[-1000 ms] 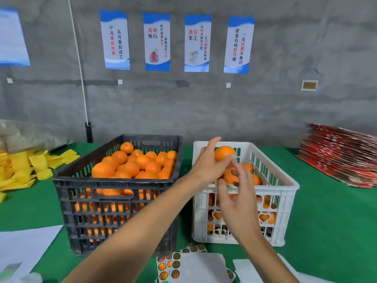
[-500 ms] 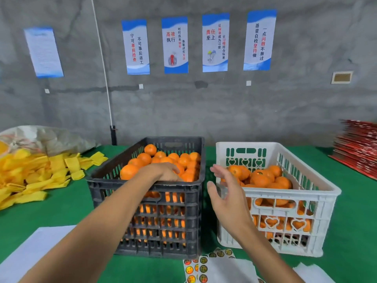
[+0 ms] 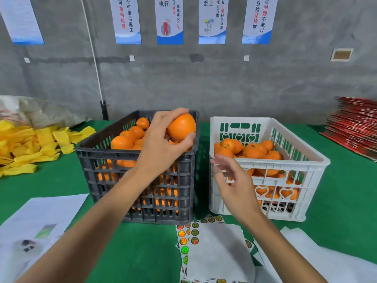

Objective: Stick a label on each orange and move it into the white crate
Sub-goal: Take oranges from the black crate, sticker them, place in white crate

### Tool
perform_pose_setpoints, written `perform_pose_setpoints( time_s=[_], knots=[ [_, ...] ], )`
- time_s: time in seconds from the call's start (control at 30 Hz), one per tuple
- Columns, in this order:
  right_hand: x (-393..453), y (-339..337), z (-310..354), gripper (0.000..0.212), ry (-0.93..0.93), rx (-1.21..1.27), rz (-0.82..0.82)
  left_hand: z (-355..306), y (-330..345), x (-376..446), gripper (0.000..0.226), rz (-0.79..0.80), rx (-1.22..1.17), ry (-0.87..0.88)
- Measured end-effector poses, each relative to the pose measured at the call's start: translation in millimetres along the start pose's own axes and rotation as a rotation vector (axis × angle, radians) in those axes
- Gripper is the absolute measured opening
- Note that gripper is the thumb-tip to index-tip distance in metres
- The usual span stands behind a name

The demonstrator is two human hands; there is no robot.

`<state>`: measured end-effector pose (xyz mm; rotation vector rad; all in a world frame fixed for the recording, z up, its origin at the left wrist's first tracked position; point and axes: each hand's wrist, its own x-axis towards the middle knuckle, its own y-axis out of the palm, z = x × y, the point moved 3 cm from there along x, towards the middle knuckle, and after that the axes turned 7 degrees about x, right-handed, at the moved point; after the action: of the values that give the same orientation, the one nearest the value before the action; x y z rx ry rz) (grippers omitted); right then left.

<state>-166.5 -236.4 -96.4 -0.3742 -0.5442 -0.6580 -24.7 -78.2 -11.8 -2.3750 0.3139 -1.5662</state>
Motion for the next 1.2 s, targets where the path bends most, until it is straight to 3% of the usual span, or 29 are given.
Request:
perform_pose_setpoints(
  time_s=[0.13, 0.2, 0.3, 0.43, 0.57, 0.7, 0.8, 1.07, 1.2],
  knots=[
    [-19.0, 2.1, -13.8, 0.026, 0.031, 0.008, 0.074, -19.9, 7.3, -74.1, 0.055, 0.160, 0.054, 0.239],
    [-30.9, 3.0, -23.7, 0.022, 0.037, -0.017, 0.123, -11.6, 20.7, -115.2, 0.059, 0.320, 0.062, 0.226],
    [-53.5, 8.1, -46.6, 0.020, 0.107, -0.083, 0.234, 10.3, 39.1, -171.4, 0.064, 0.520, -0.026, 0.057],
    [-82.4, 24.3, -81.0, 0.024, 0.187, -0.245, 0.544, 39.1, 42.5, -222.8, 0.064, 0.503, -0.152, -0.270],
    [-104.1, 36.5, -105.6, 0.053, 0.115, -0.421, 0.756, 48.3, 40.8, -242.9, 0.066, 0.435, -0.304, -0.604],
    [-105.4, 37.9, -113.7, 0.059, 0.085, -0.450, 0.728, 41.0, 42.3, -244.5, 0.043, 0.298, -0.550, -0.808],
    [-106.4, 37.7, -113.8, 0.052, 0.118, -0.417, 0.670, 37.4, 44.6, -246.4, 0.033, 0.297, -0.616, -0.860],
    [-104.8, 34.0, -113.9, 0.022, 0.296, -0.216, 0.515, 37.0, 45.4, -248.7, 0.044, 0.322, -0.611, -0.833],
    [-102.3, 33.2, -112.7, 0.026, 0.264, -0.254, 0.527, 33.7, 50.0, -251.2, 0.044, 0.362, -0.631, -0.838]
  ],
)
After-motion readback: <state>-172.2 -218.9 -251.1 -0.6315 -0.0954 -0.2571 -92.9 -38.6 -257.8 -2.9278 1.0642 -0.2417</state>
